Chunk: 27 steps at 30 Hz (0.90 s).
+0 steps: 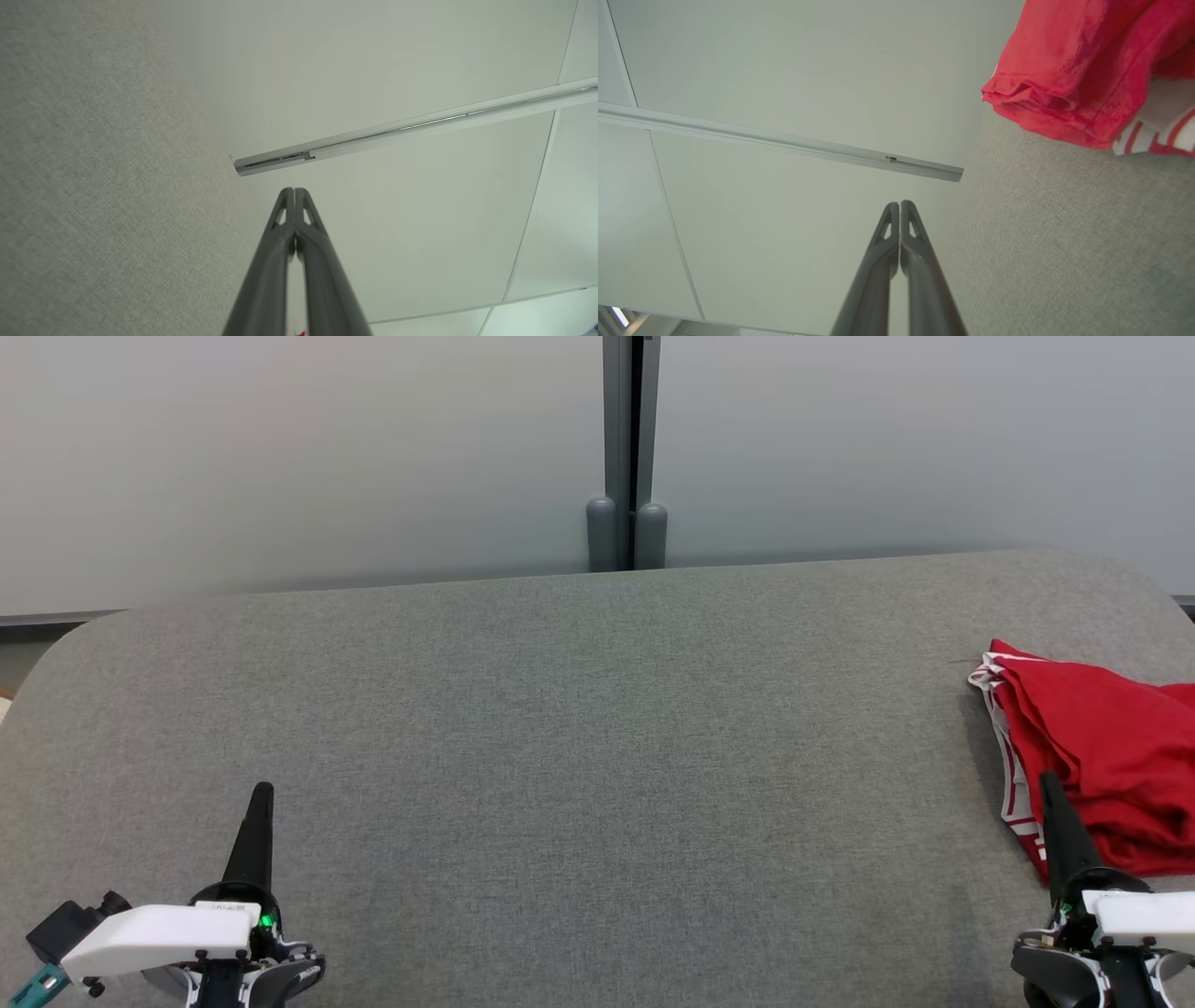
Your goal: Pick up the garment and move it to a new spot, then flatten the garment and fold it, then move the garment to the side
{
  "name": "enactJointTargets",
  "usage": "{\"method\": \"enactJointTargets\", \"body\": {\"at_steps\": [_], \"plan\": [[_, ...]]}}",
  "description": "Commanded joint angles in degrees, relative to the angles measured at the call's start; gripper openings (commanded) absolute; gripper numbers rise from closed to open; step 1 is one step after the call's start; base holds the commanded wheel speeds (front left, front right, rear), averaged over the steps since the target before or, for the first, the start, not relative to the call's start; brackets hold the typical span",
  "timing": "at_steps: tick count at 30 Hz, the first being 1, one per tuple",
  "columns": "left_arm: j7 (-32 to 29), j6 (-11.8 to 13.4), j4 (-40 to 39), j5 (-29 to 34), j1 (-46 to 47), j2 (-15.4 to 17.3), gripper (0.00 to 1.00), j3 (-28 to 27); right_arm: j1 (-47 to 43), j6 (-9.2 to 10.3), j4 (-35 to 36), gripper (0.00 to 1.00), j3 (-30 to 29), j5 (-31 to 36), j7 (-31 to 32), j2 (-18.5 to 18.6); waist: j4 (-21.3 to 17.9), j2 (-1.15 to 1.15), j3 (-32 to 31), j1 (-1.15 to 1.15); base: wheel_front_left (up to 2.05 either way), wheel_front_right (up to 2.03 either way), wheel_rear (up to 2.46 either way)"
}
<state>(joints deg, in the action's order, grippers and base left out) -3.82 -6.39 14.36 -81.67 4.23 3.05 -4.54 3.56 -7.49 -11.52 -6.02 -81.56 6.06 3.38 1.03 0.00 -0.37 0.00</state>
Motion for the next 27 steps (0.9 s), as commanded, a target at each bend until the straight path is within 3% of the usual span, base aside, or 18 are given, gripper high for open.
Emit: {"method": "enactJointTargets", "body": {"at_steps": [1, 27], "plan": [[-0.39, -0.38, -0.38, -1.59, 1.6, 0.21, 0.0, -0.5, 1.15, -0.01, -0.15, 0.0, -0.18, -1.66, 0.24, 0.11, -0.09, 0.0, 0.05, 0.0, 0.0, 0.0, 0.0], [-2.94, -1.25, -0.38, -10.85, 2.49, -0.12, 0.0, -2.24, 3.1, 0.0, -2.71, 0.0, -0.63, -11.04, 0.64, -0.53, -1.03, 0.0, 0.55, 0.0, 0.0, 0.0, 0.0]]}}
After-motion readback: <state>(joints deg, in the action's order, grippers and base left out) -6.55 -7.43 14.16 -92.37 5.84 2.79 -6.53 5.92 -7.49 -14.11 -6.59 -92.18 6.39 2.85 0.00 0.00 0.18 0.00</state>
